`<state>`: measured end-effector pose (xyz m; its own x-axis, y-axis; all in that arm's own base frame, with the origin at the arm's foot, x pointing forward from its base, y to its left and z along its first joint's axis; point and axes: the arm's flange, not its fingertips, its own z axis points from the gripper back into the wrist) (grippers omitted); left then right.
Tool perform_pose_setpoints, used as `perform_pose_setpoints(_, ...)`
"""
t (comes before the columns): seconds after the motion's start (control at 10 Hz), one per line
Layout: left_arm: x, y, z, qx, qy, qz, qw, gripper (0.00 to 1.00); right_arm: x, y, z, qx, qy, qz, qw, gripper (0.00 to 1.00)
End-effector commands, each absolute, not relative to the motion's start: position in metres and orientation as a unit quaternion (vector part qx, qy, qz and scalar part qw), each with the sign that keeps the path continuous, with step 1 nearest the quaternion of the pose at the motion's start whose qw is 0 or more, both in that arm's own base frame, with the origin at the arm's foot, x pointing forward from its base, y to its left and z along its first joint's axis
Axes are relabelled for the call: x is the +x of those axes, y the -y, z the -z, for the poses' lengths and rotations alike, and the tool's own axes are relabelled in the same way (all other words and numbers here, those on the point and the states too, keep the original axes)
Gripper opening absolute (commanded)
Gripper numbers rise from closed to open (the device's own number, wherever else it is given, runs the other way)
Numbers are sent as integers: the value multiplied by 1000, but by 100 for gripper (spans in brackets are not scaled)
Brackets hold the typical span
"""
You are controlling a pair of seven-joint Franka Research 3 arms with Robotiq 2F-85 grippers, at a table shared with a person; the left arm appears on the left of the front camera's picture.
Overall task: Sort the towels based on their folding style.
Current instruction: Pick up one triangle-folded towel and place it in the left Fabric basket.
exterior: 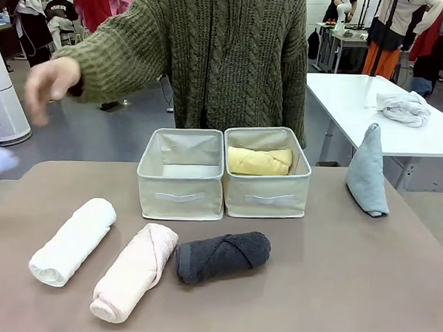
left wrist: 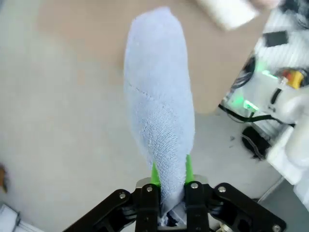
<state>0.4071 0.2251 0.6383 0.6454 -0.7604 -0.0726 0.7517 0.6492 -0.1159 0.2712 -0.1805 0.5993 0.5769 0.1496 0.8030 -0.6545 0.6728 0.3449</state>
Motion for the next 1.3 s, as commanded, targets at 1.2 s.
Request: perform_pose_setpoints(1.2, 382, -280, -634, -35, -15, 313, 949, 0, 274, 181, -600, 331, 401, -249, 817, 100)
